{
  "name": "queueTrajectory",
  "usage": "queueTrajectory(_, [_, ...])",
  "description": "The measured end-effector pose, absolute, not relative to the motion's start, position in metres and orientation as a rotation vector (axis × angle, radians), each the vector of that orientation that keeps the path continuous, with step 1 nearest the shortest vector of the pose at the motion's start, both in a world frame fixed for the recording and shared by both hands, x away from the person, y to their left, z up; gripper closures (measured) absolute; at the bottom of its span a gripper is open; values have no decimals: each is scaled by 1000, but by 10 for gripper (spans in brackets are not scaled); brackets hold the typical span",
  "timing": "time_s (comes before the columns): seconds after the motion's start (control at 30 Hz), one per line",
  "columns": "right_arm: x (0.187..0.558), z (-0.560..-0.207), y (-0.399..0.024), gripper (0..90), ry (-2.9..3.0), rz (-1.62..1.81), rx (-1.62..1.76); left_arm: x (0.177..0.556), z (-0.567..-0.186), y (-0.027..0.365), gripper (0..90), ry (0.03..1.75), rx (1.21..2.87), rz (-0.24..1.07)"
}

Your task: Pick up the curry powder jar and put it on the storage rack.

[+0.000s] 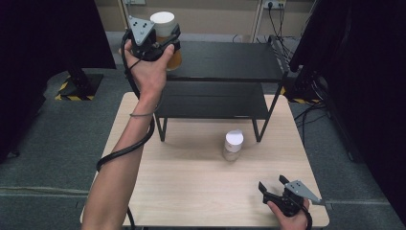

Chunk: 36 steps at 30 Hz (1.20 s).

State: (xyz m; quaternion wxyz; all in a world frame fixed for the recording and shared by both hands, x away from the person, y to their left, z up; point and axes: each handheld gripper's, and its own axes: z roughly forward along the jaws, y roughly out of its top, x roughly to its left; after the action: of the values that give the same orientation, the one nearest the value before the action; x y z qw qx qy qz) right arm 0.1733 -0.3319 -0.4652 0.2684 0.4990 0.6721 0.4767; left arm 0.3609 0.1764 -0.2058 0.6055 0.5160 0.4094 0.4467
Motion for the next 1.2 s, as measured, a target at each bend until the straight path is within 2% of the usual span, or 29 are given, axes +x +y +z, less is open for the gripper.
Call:
queueTrajectory(0.73, [173,-465,-332,99,1818,1285,1340,380,-213,176,342,956,1237,1108])
queueTrajectory(1.2, [173,-465,-331,99,1820,1286,1334,384,-219,176,341,979,1227,1095])
